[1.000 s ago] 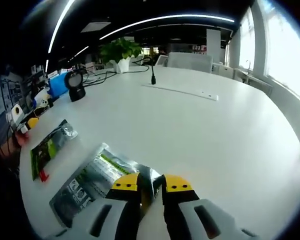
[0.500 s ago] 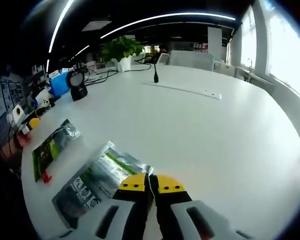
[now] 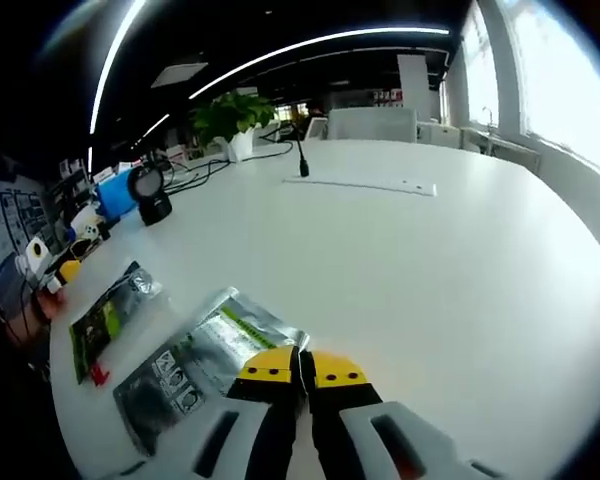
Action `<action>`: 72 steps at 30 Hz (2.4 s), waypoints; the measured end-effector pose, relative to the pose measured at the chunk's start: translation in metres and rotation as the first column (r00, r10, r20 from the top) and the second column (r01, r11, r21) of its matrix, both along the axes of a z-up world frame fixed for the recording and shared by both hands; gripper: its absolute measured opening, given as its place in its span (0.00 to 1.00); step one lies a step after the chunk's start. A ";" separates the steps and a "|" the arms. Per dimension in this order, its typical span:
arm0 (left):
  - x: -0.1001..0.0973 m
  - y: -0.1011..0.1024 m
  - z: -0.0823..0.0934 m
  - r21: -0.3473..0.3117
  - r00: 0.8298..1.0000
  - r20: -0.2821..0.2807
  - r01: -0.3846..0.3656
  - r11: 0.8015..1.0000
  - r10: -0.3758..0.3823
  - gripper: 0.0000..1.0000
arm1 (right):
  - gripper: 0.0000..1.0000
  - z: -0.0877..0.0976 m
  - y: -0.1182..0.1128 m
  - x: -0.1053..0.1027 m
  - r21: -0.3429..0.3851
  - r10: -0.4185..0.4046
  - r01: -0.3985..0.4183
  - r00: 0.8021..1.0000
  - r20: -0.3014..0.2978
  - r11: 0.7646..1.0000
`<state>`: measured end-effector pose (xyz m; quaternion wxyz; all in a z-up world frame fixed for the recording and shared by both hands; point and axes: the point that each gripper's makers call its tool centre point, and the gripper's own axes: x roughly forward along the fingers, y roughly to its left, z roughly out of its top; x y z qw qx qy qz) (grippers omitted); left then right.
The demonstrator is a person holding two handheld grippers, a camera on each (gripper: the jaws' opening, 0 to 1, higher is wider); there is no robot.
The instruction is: Clip sheet goods on table flip sheet goods clip sheet goods scan sheet goods put sheet goods back to table
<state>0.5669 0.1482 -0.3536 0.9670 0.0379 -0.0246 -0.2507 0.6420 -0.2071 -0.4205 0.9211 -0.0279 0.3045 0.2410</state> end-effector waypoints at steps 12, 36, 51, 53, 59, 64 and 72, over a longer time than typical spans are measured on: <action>0.000 0.002 0.000 -0.002 1.000 0.002 -0.003 1.000 0.003 0.31 | 0.00 0.012 -0.004 0.002 0.030 0.039 -0.041 0.997 0.066 0.999; 0.000 0.000 0.001 -0.006 1.000 -0.001 0.002 1.000 -0.002 0.31 | 0.00 0.131 0.021 -0.006 0.431 -0.088 -0.029 0.965 0.247 0.902; -0.001 0.001 0.004 -0.013 1.000 0.008 0.000 1.000 0.000 0.31 | 0.00 0.162 0.046 0.003 0.546 -0.200 -0.015 0.922 0.333 0.838; -0.001 0.001 0.004 -0.014 1.000 0.008 -0.001 1.000 0.001 0.31 | 0.00 0.162 0.051 0.005 0.560 -0.215 -0.007 0.919 0.330 0.828; -0.001 0.002 0.004 -0.015 1.000 0.011 0.001 1.000 -0.001 0.31 | 0.00 0.170 0.061 0.012 0.621 -0.248 -0.006 0.914 0.322 0.784; 0.002 0.007 0.001 -0.002 1.000 0.004 -0.031 1.000 0.031 0.31 | 0.00 0.179 0.067 0.020 0.650 -0.266 -0.013 0.906 0.329 0.760; 0.004 0.007 -0.003 0.011 0.999 -0.005 -0.037 0.999 0.037 0.33 | 0.00 0.193 0.072 0.032 0.701 -0.330 -0.010 0.878 0.347 0.713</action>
